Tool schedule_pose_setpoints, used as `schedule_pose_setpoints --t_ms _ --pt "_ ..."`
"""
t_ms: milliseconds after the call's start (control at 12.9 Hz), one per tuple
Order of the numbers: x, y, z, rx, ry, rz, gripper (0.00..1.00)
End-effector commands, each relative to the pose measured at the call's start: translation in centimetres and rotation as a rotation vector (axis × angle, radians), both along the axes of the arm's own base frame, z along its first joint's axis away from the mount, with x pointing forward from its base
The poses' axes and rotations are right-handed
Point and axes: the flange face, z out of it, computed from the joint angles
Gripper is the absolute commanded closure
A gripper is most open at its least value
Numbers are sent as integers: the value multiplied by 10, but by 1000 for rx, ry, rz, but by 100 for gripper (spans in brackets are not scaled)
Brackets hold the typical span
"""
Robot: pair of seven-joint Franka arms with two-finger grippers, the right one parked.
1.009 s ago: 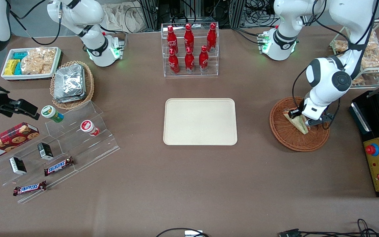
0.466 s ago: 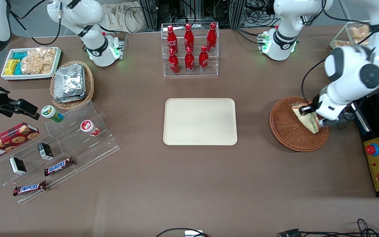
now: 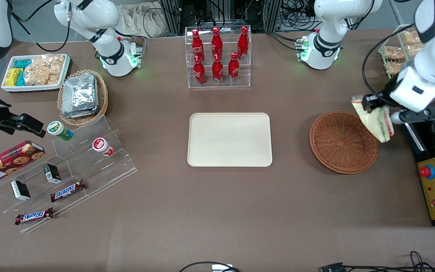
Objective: Place sandwich from basket to tray
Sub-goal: 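Lift the sandwich and carry it with the left gripper toward the tray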
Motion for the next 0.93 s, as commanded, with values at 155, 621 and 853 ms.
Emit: schedule_pose_setpoints --t_ms 155,621,853 --pt "-29 -141 -7 27 37 -148 80" --pt "-49 -244 -93 -2 46 -249 76" --pt "-55 -255 -174 -34 0 -271 76"
